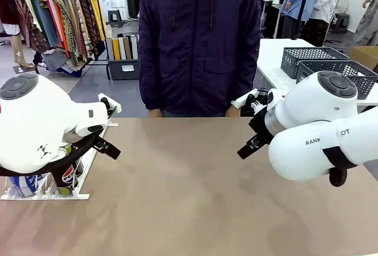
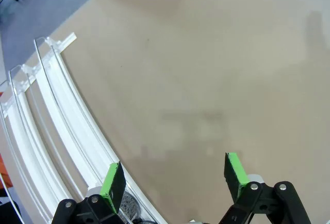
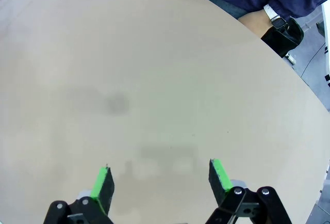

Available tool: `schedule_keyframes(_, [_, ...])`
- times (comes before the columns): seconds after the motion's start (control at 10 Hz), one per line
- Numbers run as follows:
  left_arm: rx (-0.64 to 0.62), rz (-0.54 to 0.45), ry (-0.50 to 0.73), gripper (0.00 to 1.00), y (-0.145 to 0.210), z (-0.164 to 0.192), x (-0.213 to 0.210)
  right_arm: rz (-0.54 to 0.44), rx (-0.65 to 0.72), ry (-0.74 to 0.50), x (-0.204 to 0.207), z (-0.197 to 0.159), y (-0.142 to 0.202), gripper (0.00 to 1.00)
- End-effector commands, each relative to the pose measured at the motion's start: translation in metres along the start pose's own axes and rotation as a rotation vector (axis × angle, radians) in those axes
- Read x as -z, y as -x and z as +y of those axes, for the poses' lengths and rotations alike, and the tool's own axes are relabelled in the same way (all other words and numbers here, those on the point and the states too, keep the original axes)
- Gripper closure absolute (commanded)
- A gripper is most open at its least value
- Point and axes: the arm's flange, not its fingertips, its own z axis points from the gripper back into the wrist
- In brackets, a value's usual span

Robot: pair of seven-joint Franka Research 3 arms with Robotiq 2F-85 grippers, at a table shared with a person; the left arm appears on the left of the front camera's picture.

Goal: Retrieve and store the cans from the dispenser.
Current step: Pick up one can from the Automatic Can Dispenser and place it in the middle of the table.

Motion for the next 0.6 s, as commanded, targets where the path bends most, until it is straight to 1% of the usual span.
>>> schedule_keyframes(0.0, [0.001, 0.0, 0.0, 0.0, 0.0, 0.0, 0.0, 0.0, 0.0, 0.0, 0.0, 0.0, 0.0, 0.0])
schedule_keyframes(0.3, [0.001, 0.0, 0.0, 0.0, 0.0, 0.0, 0.0, 0.0, 0.0, 0.0, 0.0, 0.0, 0.0, 0.0])
schedule_keyframes(0.4, [0.0, 0.0, 0.0, 0.0, 0.0, 0.0, 0.0, 0.017, -0.011, -0.008, -0.006, 0.001, 0.004, 0.0])
schedule_keyframes(0.5, [0.045, 0.022, 0.146, 0.0, -0.004, -0.006, -0.014, 0.048, 0.02, -0.107, -0.015, -0.002, 0.007, 0.0])
